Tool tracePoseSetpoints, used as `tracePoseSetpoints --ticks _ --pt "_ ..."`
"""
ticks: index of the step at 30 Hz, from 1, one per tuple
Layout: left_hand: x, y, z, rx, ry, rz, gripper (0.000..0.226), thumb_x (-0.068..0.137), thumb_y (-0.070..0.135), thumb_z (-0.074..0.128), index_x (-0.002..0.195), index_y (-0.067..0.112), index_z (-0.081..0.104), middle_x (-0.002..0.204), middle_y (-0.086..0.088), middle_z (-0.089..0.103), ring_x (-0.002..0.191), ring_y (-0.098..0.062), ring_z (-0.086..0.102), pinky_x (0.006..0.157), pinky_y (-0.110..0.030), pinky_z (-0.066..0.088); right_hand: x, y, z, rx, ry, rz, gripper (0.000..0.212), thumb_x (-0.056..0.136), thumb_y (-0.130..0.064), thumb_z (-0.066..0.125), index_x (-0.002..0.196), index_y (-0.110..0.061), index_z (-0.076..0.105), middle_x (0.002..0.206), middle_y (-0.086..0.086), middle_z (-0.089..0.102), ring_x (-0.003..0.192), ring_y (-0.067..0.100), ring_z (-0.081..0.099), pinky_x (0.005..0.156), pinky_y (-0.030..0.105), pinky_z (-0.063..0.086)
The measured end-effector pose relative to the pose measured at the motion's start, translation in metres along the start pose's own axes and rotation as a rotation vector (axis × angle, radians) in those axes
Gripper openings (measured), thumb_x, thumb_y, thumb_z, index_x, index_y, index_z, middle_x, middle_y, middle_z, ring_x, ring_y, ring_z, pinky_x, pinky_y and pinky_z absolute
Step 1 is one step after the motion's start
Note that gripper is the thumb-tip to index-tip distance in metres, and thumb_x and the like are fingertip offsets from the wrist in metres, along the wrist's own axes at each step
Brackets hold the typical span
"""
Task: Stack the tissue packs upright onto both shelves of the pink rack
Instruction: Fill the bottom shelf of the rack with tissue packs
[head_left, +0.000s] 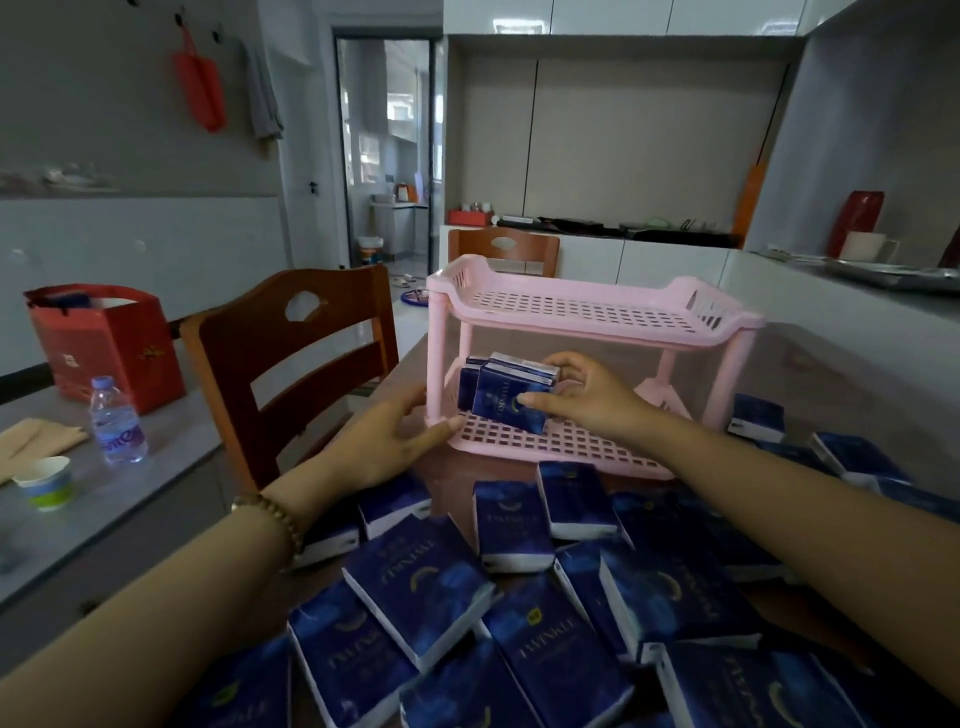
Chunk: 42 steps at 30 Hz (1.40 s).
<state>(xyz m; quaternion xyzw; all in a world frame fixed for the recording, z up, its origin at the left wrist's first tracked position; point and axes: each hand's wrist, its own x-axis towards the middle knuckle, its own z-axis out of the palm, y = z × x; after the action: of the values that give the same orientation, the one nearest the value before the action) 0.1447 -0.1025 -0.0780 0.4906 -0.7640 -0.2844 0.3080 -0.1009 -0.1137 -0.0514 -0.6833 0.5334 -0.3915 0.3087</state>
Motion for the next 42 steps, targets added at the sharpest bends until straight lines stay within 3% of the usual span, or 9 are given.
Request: tracePoseSetpoints --ticks 6,12,19,25,29,32,36,39,42 --pt "0.004 -0.009 0.006 0.005 0.013 0.041 0.082 0.067 0.077 0.052 0.136 0.034 0.041 0.141 0.005 0.047 0.128 -0.015 0.045 0.109 -0.045 0.037 0.026 0.013 0.010 -0.095 -0.053 -0.018 0.043 0.073 -0.028 0.077 0.109 -0.021 0.054 0.104 -0.005 0.060 0.098 0.021 0.061 0.089 0.036 0.051" --pt "0.005 -0.005 0.009 -0.012 0.036 0.054 0.082 0.066 0.068 0.051 0.137 0.029 0.041 0.138 0.003 0.049 0.125 -0.015 0.046 0.107 -0.042 0.040 0.032 0.017 0.016 -0.115 -0.036 -0.051 0.046 0.074 -0.021 0.077 0.109 -0.016 0.047 0.100 -0.002 0.055 0.074 0.007 0.057 0.060 0.014 0.046" --pt "0.003 -0.004 0.008 -0.008 0.020 0.040 0.083 0.067 0.067 0.052 0.138 0.026 0.039 0.139 0.002 0.049 0.126 -0.016 0.046 0.108 -0.041 0.039 0.038 0.020 0.024 -0.130 0.003 -0.059 0.051 0.073 -0.022 0.078 0.111 -0.011 0.046 0.099 -0.003 0.053 0.076 0.006 0.055 0.060 0.014 0.043" --pt "0.003 -0.001 0.008 -0.007 0.014 0.027 0.085 0.066 0.066 0.050 0.141 0.027 0.035 0.142 0.001 0.046 0.129 -0.017 0.043 0.108 -0.039 0.037 0.036 0.021 0.021 -0.125 0.006 -0.045 0.057 0.069 -0.027 0.081 0.111 -0.017 0.043 0.101 -0.005 0.048 0.082 0.008 0.052 0.064 0.018 0.042" --pt "0.002 -0.002 0.008 0.007 0.036 0.031 0.070 0.079 0.054 0.057 0.139 0.027 0.035 0.142 0.002 0.046 0.128 -0.016 0.043 0.104 -0.034 0.035 0.030 0.016 0.016 -0.161 0.030 -0.040 0.058 0.071 -0.032 0.078 0.114 -0.016 0.043 0.112 0.000 0.047 0.090 0.015 0.051 0.071 0.022 0.041" --pt "0.000 -0.002 0.005 0.058 0.137 0.052 0.057 0.077 0.055 0.059 0.123 0.025 0.043 0.124 0.004 0.053 0.113 -0.012 0.051 0.094 -0.026 0.042 0.015 0.004 0.007 -0.172 0.058 -0.048 0.054 0.073 -0.035 0.076 0.113 -0.017 0.045 0.112 -0.001 0.047 0.089 0.011 0.053 0.069 0.017 0.041" --pt "-0.007 0.015 -0.008 0.108 0.307 0.121 0.041 0.076 0.053 0.062 0.092 0.018 0.048 0.086 0.003 0.056 0.076 -0.010 0.053 0.062 -0.020 0.042 -0.025 -0.017 -0.010 -0.154 -0.041 -0.072 0.028 0.076 -0.037 0.071 0.099 -0.027 0.060 0.104 -0.010 0.060 0.093 0.007 0.056 0.077 0.017 0.044" --pt "-0.019 0.035 -0.017 0.095 0.251 0.232 0.039 0.075 0.057 0.055 0.076 0.019 0.055 0.072 0.003 0.059 0.065 -0.006 0.054 0.059 -0.016 0.042 -0.057 -0.026 -0.022 -0.207 -0.178 -0.083 0.013 0.077 -0.033 0.070 0.090 -0.029 0.070 0.093 -0.016 0.068 0.083 -0.007 0.059 0.072 0.006 0.043" --pt "-0.029 0.052 -0.005 0.086 0.035 0.218 0.042 0.071 0.060 0.055 0.085 0.022 0.064 0.082 0.005 0.064 0.075 -0.003 0.059 0.065 -0.015 0.048 -0.077 -0.019 -0.029 -0.211 -0.196 -0.050 0.018 0.077 -0.027 0.071 0.094 -0.022 0.072 0.080 -0.019 0.066 0.071 -0.012 0.057 0.063 0.000 0.039"
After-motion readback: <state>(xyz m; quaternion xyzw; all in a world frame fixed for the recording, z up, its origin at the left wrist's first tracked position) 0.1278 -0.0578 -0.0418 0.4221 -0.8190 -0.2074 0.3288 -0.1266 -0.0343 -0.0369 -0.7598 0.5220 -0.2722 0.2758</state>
